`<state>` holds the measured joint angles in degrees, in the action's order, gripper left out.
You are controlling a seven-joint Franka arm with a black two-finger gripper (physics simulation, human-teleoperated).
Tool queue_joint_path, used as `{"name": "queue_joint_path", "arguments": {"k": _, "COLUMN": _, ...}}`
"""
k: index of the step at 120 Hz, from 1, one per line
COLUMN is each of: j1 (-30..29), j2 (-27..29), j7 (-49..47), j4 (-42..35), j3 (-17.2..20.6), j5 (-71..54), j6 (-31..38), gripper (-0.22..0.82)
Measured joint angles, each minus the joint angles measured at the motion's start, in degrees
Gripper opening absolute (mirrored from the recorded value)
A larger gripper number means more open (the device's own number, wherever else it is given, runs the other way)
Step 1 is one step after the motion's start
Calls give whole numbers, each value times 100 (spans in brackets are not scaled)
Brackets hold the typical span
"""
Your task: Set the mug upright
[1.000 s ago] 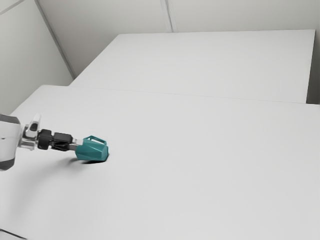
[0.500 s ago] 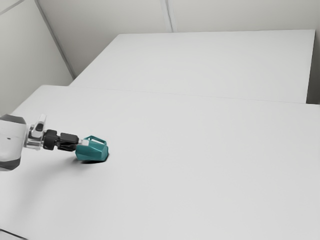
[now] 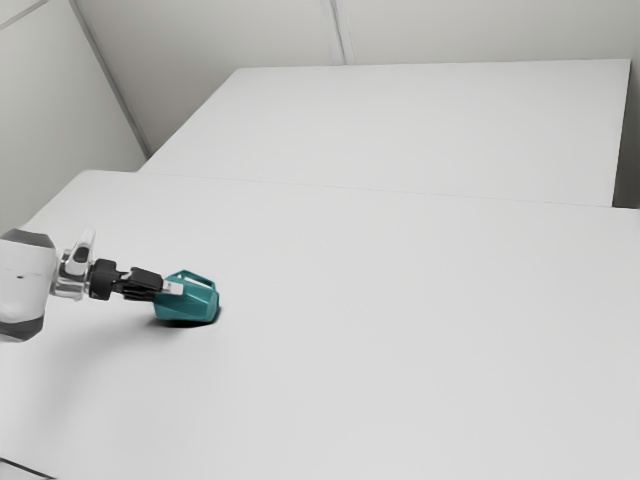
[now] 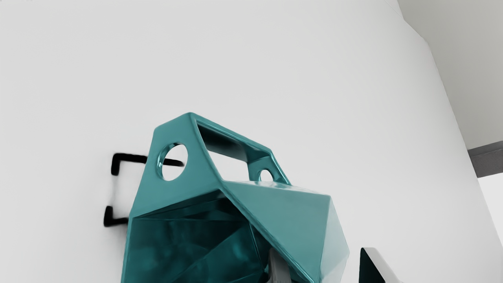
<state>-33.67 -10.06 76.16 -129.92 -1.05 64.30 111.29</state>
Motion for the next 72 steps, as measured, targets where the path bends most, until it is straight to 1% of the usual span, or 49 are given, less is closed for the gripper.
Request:
{"name": "queue_joint_path", "arguments": {"k": 19, "j1": -1, "j2": 60, "j7": -3, "j4": 0, "j3": 75, "j5": -3, "j6": 4, "gripper": -6}}
{"name": "queue_joint_path", "arguments": {"k": 34, "j1": 25, "j2": 153, "j7": -4, "j4": 2, "j3": 144, "j5": -9, "j6": 17, "gripper": -12}}
{"name": "queue_joint_path", "arguments": {"k": 48, "j1": 97, "j2": 236, "j7": -5, "j4": 14, "j3": 168, "j5": -28, "j6": 49, "gripper": -15}}
{"name": "queue_joint_path", "arguments": {"k": 72, "j1": 344, "j2": 490, "j7": -14, "j4": 39, "j3": 187, "j5": -116, "j6": 194, "gripper": -17}}
